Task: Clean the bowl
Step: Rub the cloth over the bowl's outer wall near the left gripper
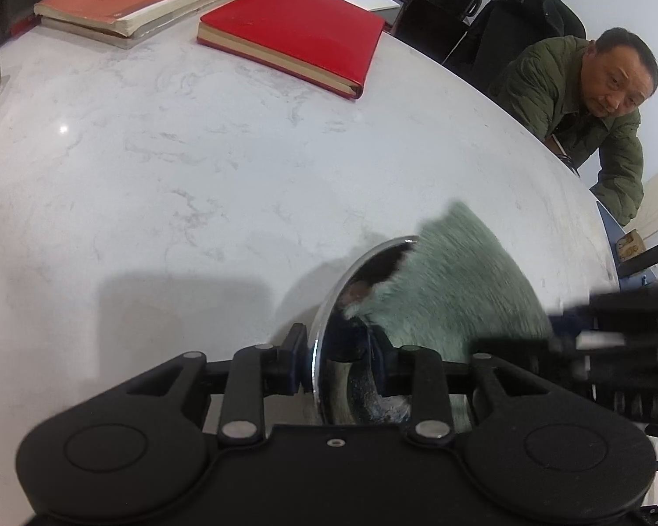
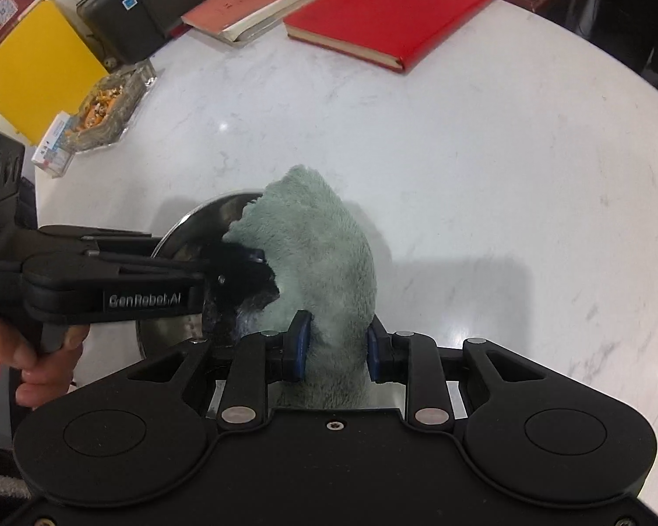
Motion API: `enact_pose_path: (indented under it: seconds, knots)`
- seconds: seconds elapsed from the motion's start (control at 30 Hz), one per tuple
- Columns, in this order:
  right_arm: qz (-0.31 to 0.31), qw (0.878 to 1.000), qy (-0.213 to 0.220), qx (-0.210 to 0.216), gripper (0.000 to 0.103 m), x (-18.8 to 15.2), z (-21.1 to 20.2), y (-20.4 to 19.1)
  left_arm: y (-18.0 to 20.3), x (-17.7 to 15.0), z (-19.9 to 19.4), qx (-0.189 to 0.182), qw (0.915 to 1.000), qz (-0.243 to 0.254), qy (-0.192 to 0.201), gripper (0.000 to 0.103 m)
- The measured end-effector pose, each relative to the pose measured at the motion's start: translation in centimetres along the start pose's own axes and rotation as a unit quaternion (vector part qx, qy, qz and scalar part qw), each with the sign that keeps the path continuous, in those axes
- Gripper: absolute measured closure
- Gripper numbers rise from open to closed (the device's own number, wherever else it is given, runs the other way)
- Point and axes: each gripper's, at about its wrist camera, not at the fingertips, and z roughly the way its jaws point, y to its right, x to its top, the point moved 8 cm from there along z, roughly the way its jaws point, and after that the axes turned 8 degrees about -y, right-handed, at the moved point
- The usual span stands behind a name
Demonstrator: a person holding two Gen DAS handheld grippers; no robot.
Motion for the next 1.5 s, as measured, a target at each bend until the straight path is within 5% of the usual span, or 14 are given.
enact_pose_path:
  seconds: [0.17,0.43,0.67,0.93,1.17,1.5]
  knots:
    - [-0.001,1.000,0.019,0.011,0.078,2.7,-0.5,-0.1,0.1,0.1,0.1,0.001,1.0000,-0.001,0.002,0.076]
    - [0.041,0.999,-0.018,0.025,0.078,-1.7,0.1,0.1,-0.3,0.1,0.0,-0.012,0.9998,-0.015,0.007,0.075]
    - [0.041,0.999,0.001,0.028,0.078,1.0,-0.3,0.7,-0.1,-0.2,-0.2,-0.006,0.9999,-0.007,0.011,0.077]
    - [0.101,0.993,-0.014,0.060,0.078,-2.6,0.3,0.9,-0.4,-0.3,-0.2,-0.019,0.9995,-0.020,0.013,0.074]
    - [0.120,0.990,0.006,0.070,0.078,-2.4,0.2,1.3,-1.2,1.2,-1.7,-0.039,0.9981,-0.033,0.033,0.080]
    - [0.092,0.993,0.048,0.061,0.078,-0.6,-0.2,2.5,-0.1,-1.2,-1.1,-0.026,0.9991,-0.003,-0.032,0.091]
